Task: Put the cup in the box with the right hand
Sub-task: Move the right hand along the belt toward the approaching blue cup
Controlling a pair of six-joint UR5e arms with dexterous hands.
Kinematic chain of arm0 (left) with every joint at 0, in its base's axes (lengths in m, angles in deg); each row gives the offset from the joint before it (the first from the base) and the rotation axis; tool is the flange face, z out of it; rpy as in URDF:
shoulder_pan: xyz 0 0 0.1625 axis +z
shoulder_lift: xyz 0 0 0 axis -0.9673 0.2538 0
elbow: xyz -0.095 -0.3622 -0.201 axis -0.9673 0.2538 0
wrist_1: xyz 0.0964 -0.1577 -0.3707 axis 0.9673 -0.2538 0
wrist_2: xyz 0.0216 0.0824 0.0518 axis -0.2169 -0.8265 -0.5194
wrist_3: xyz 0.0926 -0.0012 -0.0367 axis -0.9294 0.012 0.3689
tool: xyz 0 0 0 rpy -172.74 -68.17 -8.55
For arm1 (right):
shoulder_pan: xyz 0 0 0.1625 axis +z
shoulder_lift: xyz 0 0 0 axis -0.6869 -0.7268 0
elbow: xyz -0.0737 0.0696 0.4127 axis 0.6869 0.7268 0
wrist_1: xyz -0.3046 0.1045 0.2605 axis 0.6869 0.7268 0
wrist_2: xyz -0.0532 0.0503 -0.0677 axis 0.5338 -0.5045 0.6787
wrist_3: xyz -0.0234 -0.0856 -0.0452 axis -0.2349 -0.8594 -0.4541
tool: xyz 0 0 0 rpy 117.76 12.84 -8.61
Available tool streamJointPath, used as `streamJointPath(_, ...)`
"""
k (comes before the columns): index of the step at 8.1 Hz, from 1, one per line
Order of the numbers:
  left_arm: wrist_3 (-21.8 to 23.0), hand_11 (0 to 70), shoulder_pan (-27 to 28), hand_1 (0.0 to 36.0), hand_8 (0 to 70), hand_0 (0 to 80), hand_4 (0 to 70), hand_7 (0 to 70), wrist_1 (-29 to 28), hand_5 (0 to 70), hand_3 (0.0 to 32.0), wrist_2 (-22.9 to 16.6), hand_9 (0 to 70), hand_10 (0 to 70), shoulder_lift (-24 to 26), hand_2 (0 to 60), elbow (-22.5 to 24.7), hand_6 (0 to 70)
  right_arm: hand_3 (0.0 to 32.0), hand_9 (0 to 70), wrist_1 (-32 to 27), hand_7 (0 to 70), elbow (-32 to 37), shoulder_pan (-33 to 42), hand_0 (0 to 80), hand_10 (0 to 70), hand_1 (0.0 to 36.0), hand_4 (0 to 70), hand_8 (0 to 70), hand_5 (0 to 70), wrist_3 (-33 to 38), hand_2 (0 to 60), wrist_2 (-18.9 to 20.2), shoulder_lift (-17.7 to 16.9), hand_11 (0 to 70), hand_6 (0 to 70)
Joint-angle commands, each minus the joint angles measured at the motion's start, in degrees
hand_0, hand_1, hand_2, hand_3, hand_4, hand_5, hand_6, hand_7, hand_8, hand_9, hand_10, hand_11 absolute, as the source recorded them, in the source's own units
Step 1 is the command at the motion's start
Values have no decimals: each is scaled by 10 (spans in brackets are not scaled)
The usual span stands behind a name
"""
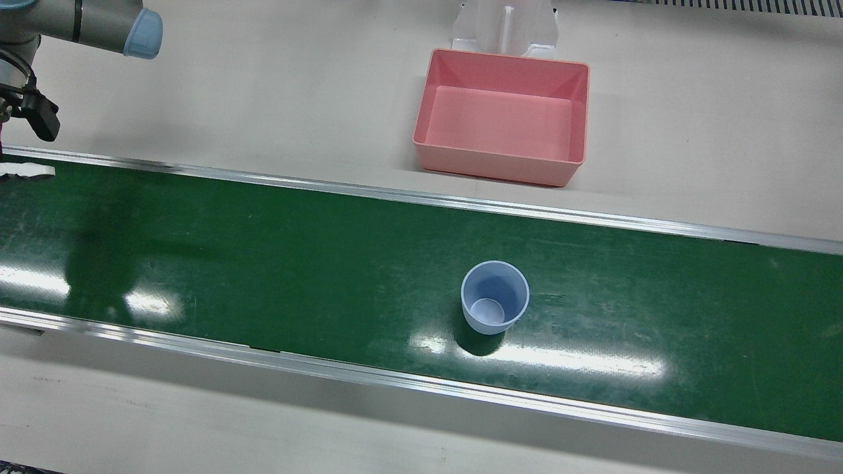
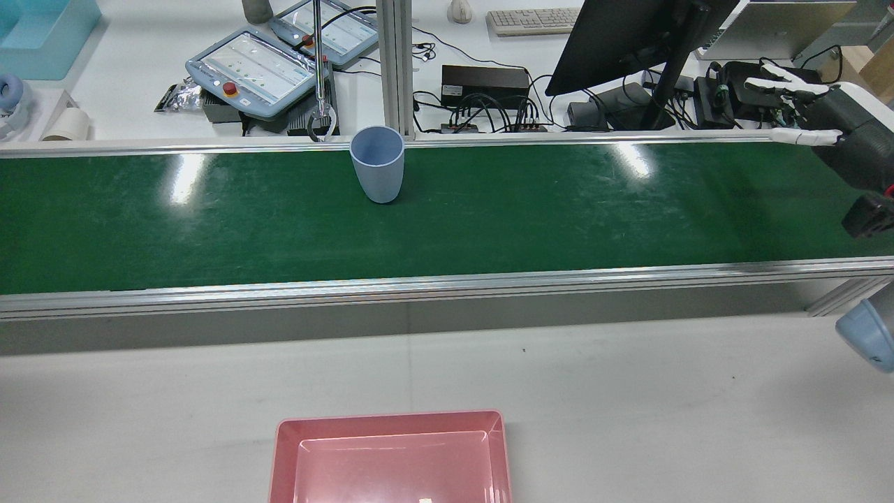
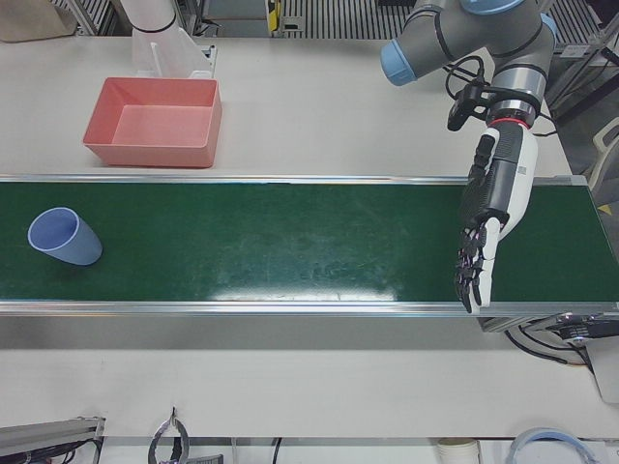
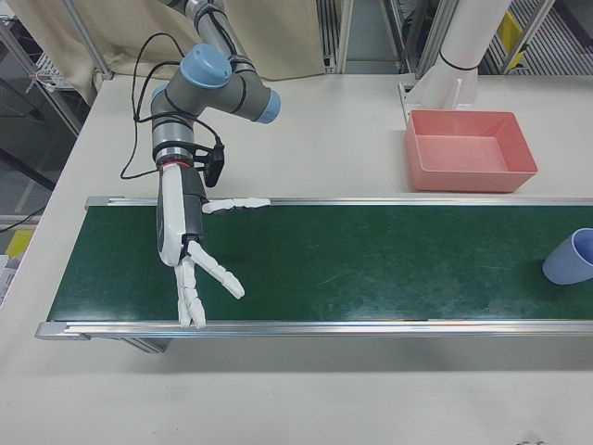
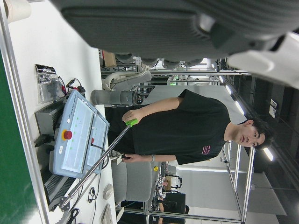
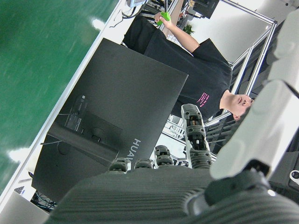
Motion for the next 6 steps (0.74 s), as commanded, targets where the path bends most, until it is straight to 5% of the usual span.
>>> streamJointPath(1, 0, 0, 0, 0, 0, 0, 0, 0, 0, 0, 0, 0, 0, 0, 0, 0, 0, 0, 14, 30, 0, 119, 0, -16, 418, 16, 92, 108, 0, 26, -3, 169, -2, 1, 35, 27)
streamJointPath(2, 0, 0, 0, 0, 0, 0, 0, 0, 0, 0, 0, 0, 0, 0, 0, 0, 0, 0, 8, 32, 0, 125, 0, -22, 411, 17, 102, 101, 0, 27, -4, 209, -4, 1, 36, 28)
streamJointPath(3, 0, 0, 0, 0, 0, 0, 0, 0, 0, 0, 0, 0, 0, 0, 0, 0, 0, 0, 6, 34, 0, 126, 1, -28, 448, 17, 65, 153, 0, 26, -5, 66, -5, 1, 36, 28)
streamJointPath(5, 0, 0, 0, 0, 0, 0, 0, 0, 0, 0, 0, 0, 0, 0, 0, 0, 0, 0, 0, 33, 0, 120, 30, -32, 376, 16, 118, 77, 0, 26, -4, 288, -5, 16, 34, 28)
streamJointPath(6, 0, 0, 0, 0, 0, 0, 0, 0, 1, 0, 0, 0, 0, 0, 0, 0, 0, 0, 0, 33, 0, 121, 32, -33, 431, 16, 73, 134, 0, 26, -4, 107, -5, 16, 34, 28)
